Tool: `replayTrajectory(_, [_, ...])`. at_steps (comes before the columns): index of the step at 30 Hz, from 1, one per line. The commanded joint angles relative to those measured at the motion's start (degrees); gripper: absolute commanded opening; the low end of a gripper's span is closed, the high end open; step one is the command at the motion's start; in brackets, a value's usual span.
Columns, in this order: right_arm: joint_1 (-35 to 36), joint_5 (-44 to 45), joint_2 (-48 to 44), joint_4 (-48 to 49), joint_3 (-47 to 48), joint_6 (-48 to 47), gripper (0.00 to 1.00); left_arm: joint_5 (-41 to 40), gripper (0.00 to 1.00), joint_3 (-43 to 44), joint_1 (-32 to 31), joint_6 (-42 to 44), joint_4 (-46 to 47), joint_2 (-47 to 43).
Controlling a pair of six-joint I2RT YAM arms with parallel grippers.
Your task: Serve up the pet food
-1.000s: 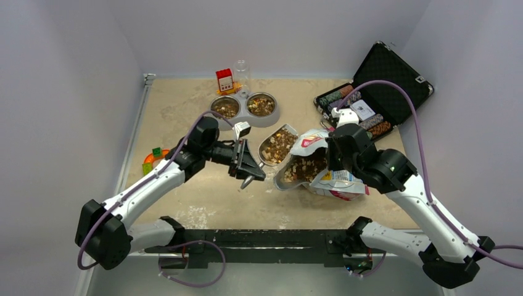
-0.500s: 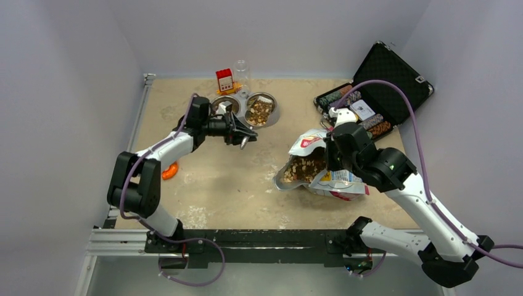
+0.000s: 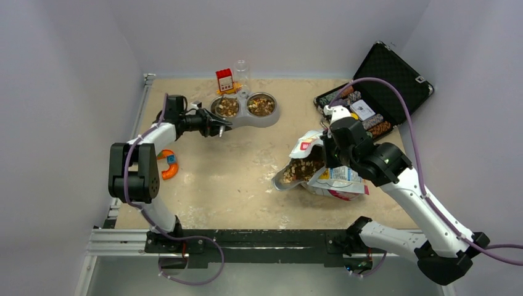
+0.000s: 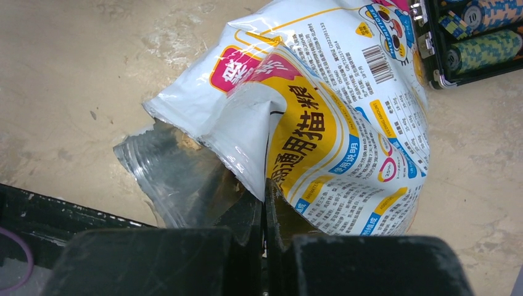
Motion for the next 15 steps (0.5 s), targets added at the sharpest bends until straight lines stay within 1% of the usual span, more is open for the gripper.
replayTrajectory(1, [-1.8,-0.3,-0.1,5.8,1.8,-2.9,0.00,0.9,0.00,5.0,1.0,2.5,-7.2,3.3])
replayTrajectory(4, [-2.3,-0.9,0.0,6.1,1.6,-3.1,0.00,0.4,0.00,7.1,1.0,1.1,-8.3,5.8])
replayTrajectory(15, [-4.0,-1.7,0.4,6.8,1.2,-2.3,0.00,-2.0,0.00,18.5,1.2,1.5,-21.5,13.7])
